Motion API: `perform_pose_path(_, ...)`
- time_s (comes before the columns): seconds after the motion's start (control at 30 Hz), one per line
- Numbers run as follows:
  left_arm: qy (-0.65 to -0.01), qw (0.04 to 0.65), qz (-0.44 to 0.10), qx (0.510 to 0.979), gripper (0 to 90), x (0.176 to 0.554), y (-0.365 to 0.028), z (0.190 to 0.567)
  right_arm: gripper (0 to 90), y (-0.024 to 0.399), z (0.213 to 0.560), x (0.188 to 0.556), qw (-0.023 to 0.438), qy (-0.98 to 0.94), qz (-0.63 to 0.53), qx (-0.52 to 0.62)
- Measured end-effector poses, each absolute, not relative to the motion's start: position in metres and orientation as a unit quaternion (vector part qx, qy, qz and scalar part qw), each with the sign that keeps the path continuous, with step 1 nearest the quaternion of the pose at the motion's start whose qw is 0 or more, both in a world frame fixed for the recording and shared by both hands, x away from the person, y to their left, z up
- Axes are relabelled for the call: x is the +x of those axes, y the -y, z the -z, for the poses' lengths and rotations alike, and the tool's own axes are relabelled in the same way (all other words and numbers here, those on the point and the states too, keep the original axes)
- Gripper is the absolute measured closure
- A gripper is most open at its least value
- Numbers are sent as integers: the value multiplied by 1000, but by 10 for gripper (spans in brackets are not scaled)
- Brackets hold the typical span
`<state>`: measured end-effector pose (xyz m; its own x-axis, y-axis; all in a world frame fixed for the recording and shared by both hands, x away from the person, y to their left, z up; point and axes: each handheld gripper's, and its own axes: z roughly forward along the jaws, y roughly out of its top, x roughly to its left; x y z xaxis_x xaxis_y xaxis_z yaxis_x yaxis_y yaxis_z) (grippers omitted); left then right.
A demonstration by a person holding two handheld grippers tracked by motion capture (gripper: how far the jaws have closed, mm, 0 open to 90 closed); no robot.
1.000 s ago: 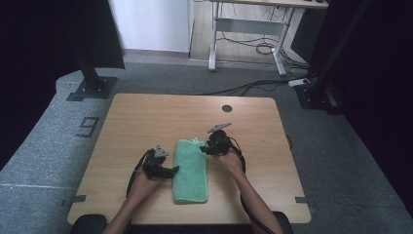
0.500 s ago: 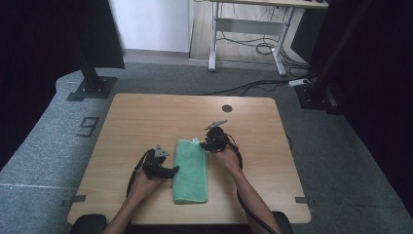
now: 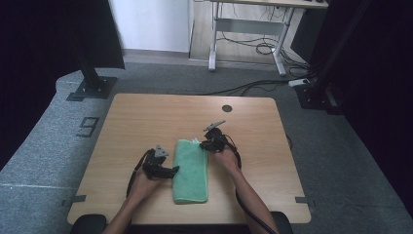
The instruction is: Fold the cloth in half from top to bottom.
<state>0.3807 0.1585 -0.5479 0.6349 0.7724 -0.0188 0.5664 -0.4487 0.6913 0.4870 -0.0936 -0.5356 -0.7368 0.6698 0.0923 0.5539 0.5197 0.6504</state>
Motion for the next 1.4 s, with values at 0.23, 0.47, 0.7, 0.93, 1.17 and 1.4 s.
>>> perform_pose_path(0.23, -401, 348, -142, 836, 147, 376, -161, 547, 812, 94, 536, 488, 82, -869, -340, 350)
perform_pose_path(0.47, -395, 345, -143, 839, 147, 371, -158, 548, 812, 93, 535, 488, 86, -872, -336, 346)
perform_pose_path(0.7, -395, 344, -146, 840, 144, 371, -158, 548, 814, 93, 535, 487, 89, -872, -335, 345)
perform_pose_path(0.93, -396, 342, -147, 840, 137, 372, -158, 548, 832, 87, 526, 483, 113, -882, -317, 330)
perform_pose_path(1.17, -396, 342, -148, 839, 137, 372, -158, 548, 843, 91, 508, 477, 113, -874, -338, 330)
perform_pose_path(1.4, -397, 341, -148, 839, 136, 371, -157, 548, 847, 94, 486, 464, 119, -869, -367, 309)
